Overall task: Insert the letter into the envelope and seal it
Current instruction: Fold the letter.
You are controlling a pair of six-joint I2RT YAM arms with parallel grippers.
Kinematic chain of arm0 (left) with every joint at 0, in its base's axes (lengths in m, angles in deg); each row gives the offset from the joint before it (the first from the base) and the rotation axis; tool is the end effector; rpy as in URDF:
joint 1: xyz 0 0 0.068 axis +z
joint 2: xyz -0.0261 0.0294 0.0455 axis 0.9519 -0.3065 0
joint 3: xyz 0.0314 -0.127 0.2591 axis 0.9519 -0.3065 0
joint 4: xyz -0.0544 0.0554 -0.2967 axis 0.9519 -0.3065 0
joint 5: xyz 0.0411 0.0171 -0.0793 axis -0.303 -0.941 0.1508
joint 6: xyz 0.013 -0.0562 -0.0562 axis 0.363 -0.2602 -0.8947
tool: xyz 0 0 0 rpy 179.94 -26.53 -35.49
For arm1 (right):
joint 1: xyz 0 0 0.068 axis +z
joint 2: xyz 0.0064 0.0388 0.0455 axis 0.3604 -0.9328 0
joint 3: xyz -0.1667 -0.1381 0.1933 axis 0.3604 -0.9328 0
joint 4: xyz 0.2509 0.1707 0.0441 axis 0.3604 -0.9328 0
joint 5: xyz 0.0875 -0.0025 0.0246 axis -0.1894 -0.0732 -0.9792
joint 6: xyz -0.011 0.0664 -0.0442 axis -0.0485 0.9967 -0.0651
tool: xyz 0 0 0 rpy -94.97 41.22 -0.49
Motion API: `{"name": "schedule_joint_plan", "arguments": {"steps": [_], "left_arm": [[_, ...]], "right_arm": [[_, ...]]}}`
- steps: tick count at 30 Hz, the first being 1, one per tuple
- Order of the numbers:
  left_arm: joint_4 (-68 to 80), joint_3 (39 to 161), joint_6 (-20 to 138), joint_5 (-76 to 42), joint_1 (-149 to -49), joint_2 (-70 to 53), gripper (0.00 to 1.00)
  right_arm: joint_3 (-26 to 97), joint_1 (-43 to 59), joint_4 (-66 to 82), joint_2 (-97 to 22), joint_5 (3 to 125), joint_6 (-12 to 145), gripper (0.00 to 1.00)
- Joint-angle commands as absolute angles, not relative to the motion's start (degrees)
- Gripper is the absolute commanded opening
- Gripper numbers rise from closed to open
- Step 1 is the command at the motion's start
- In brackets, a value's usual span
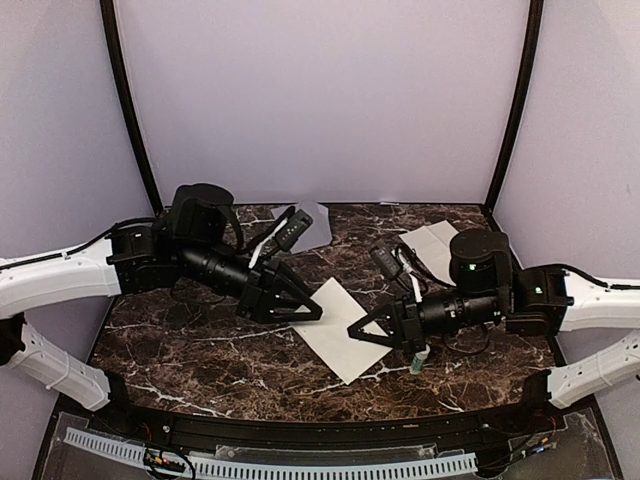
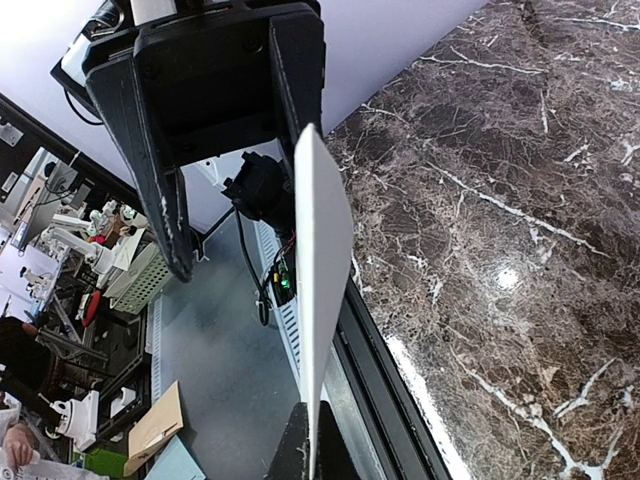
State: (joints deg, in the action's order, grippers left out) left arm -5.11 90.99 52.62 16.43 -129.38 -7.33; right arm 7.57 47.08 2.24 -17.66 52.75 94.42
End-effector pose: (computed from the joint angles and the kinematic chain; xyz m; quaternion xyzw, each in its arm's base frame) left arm 0.1559 -0.3277 0.3444 0.4501 0.6527 -0.5569 0.2475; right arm 0.0959 0.2995 0.3047 -0.3218 0.7451 0.5271 0.2520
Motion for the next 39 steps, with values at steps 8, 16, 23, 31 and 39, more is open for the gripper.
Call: {"name": "schedule_joint_plan", "arguments": {"steps": [8,16,23,31,39], "left_arm": [[-9.0,90.3,54.8,10.5,-125.4,-0.2,0.67],[-9.5,94.2,56.4,18.7,-125.3,-4.9,0.8],[-6.3,93.8,55.5,24.7,-125.5,-7.1,0.79],[-4.3,93.0,54.3,25.9,-125.8,-7.3,0.67],[-3.7,93.4,53.7,26.0,-125.9,-7.9,0.53]], "right_arm": [[7.6,47.4,4.0,-15.9,49.9,95.4,0.0],[6.1,47.4,10.4,-17.5,44.7,96.0,0.0],[6.8,47.4,11.3,-19.0,43.9,95.5,0.0],[6.8,47.4,11.5,-19.7,42.8,96.0,0.0],[8.3,47.4,11.0,-22.1,41.7,95.5,0.0]]}}
